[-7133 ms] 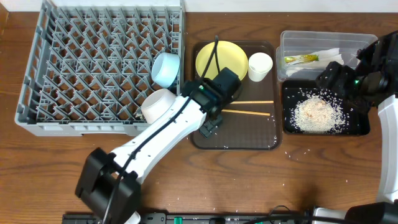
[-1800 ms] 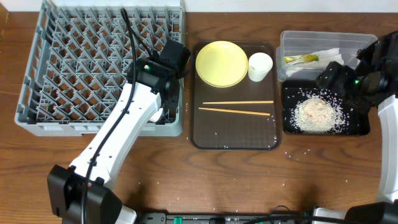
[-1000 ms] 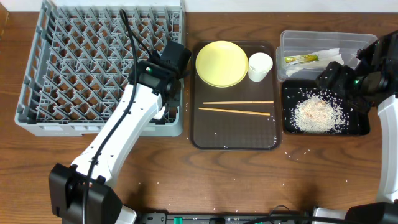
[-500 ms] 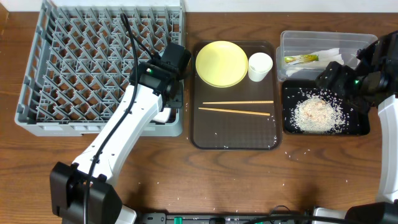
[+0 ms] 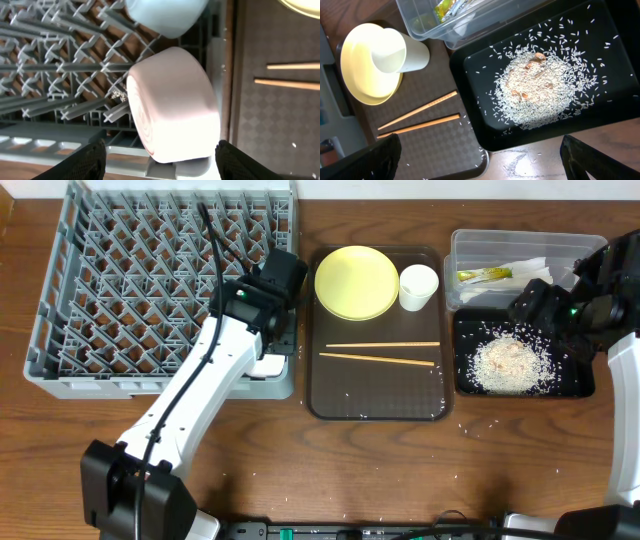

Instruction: Sort waste into correct bins and load items into the dishwasher

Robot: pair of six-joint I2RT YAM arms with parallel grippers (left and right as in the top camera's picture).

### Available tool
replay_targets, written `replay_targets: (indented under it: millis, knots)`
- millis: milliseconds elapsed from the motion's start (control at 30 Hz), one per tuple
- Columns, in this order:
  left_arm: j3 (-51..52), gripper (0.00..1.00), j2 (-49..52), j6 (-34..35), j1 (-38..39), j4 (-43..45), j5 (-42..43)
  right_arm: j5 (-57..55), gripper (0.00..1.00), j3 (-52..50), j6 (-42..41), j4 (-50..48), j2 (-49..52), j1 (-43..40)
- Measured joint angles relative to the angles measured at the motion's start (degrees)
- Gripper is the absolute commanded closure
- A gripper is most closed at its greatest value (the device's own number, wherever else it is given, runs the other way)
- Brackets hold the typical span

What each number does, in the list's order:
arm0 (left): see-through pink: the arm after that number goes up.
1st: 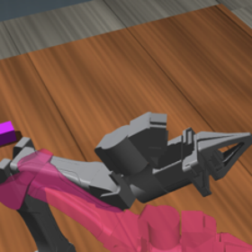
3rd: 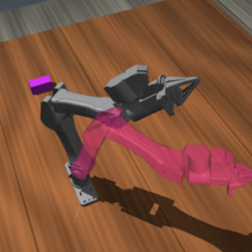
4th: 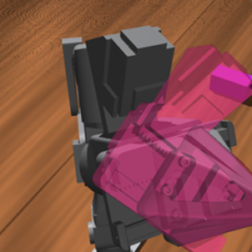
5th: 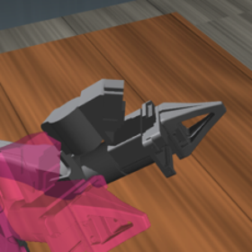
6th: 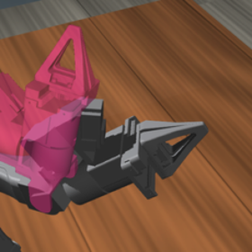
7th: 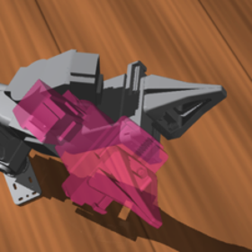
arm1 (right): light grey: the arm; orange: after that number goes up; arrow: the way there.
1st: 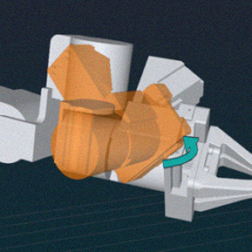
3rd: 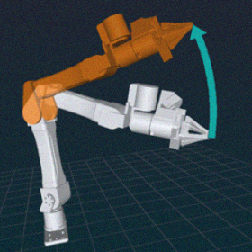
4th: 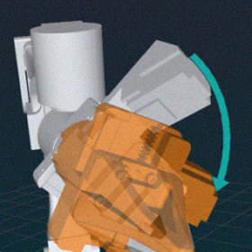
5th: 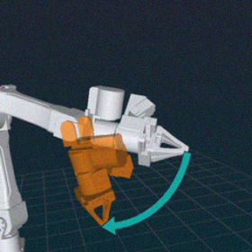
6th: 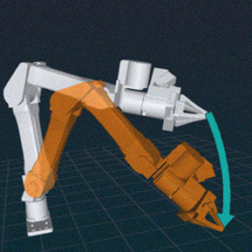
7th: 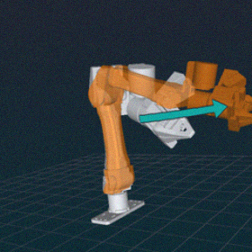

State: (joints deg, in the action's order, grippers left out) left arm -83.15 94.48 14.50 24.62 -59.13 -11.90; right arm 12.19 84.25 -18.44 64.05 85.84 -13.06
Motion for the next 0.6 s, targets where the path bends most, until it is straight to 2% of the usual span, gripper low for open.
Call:
replay_targets:
  millis: [267, 600]
  knots:
    - [-6.7, 0.24, 0.0, -4.2, 5.2, 0.0, 5.0, 0.0, 0.01, 0.0, 0.0, 0.0, 0.0, 0.0]
    - [-15.9, 0.24, 0.5, -4.5, 5.4, 0.1, 13.7, 0.0, 0.01, 0.0, 0.0, 0.0, 0.0, 0.0]
